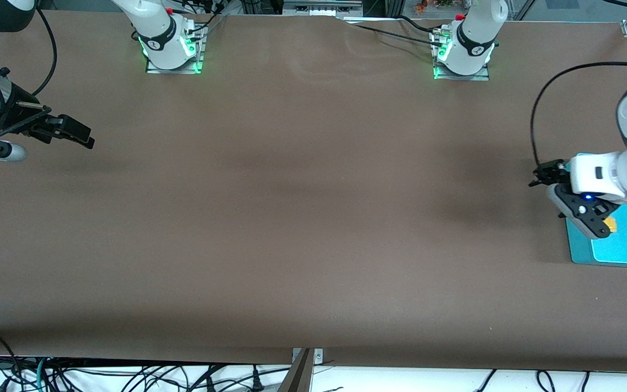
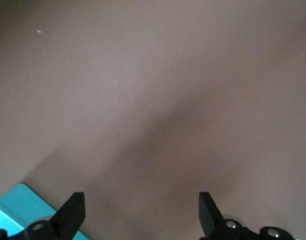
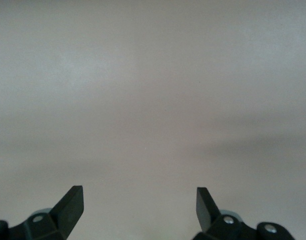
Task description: Wind and store yellow beetle car
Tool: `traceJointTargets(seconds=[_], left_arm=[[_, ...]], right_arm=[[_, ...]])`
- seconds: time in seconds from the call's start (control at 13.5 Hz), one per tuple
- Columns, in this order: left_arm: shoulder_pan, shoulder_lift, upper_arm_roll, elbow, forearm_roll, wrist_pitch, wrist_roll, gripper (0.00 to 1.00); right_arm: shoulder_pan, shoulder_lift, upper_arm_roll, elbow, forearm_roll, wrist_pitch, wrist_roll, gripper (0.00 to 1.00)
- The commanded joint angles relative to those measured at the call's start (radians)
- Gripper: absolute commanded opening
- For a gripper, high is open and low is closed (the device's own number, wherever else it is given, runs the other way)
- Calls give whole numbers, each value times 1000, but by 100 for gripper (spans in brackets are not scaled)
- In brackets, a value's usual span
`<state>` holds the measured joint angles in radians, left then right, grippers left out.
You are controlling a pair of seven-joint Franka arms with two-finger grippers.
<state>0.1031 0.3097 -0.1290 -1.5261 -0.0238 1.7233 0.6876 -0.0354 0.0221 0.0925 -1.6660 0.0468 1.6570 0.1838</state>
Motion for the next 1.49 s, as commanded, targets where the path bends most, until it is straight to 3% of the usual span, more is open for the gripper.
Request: traceJointTargets(seconds=[0.0,0.52,0.97,1.41], left_arm=[[3,-35,-24,3,-35,-31,-211,100],[-72,-104,-21,-5,-24,-48,-733,100],[-72,-185,44,-32,-18,-60,-729,100],[-69,-209,42,-46,-18,-163,-737,100]], right_arm=[[2,-1,1,6,13,3,-4,100],[3,-5,3,6,15,1,-4,100],[3,-7,4,5,13,-5,-3,100],[3,-7,4,5,12,-2,-4,100]])
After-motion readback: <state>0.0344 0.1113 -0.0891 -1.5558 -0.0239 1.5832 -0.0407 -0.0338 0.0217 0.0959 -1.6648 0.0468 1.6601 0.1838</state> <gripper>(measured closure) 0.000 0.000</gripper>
